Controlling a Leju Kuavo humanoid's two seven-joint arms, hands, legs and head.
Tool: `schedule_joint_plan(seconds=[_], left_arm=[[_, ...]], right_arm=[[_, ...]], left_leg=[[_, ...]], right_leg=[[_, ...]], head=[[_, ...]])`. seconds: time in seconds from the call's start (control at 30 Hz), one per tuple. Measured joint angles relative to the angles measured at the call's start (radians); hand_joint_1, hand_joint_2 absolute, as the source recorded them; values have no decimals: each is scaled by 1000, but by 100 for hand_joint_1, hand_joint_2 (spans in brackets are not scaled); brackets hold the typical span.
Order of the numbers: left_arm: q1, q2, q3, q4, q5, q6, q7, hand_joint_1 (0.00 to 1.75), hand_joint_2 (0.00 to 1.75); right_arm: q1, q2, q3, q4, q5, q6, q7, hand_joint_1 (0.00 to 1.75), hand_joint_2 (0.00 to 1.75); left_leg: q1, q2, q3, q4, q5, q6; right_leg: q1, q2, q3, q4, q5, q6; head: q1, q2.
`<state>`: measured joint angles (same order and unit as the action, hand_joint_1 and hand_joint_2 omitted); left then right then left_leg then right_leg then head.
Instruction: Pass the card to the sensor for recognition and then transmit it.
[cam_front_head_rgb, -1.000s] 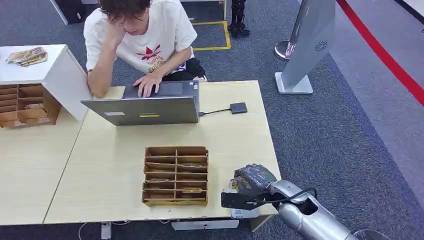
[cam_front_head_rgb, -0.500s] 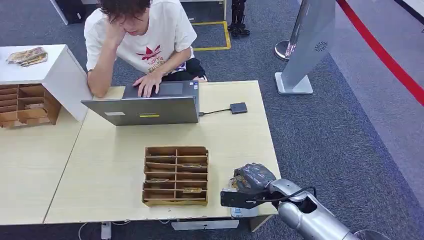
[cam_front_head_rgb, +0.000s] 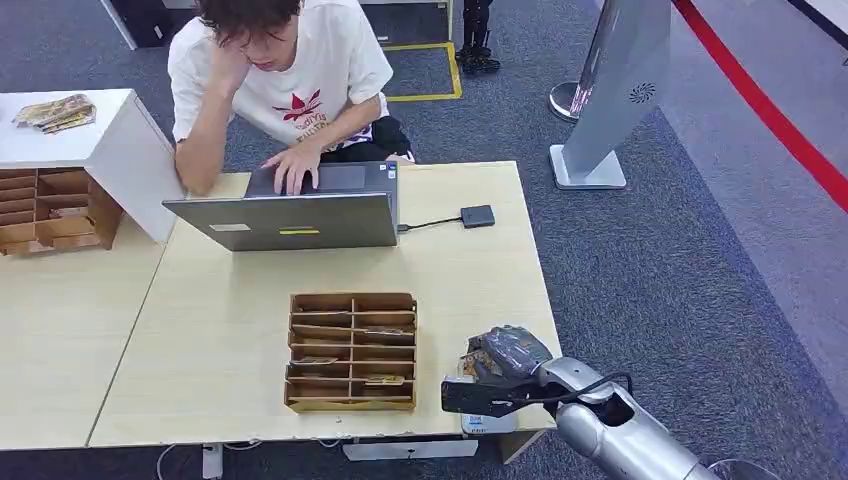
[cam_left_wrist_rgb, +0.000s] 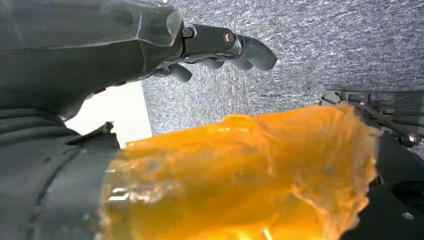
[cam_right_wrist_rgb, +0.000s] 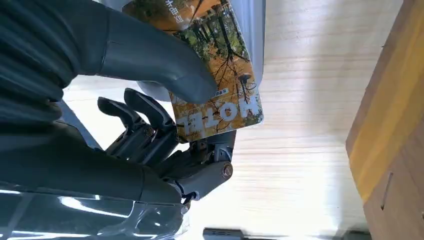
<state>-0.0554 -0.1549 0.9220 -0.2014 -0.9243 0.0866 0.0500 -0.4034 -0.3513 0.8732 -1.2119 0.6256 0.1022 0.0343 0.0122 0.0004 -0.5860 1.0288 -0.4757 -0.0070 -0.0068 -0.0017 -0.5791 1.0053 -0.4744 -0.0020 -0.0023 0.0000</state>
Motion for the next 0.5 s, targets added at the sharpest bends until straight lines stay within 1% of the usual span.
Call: schedule_joint_plan(seconds=[0.5], left_arm=[[0, 0, 0, 0, 0, 0, 2, 0, 0]], right_arm=[[0, 0, 0, 5, 0, 0, 0, 175, 175]], left_leg=[[0, 0, 0, 0, 0, 0]], right_leg=[[0, 0, 0, 0, 0, 0]], head=[[0, 0]])
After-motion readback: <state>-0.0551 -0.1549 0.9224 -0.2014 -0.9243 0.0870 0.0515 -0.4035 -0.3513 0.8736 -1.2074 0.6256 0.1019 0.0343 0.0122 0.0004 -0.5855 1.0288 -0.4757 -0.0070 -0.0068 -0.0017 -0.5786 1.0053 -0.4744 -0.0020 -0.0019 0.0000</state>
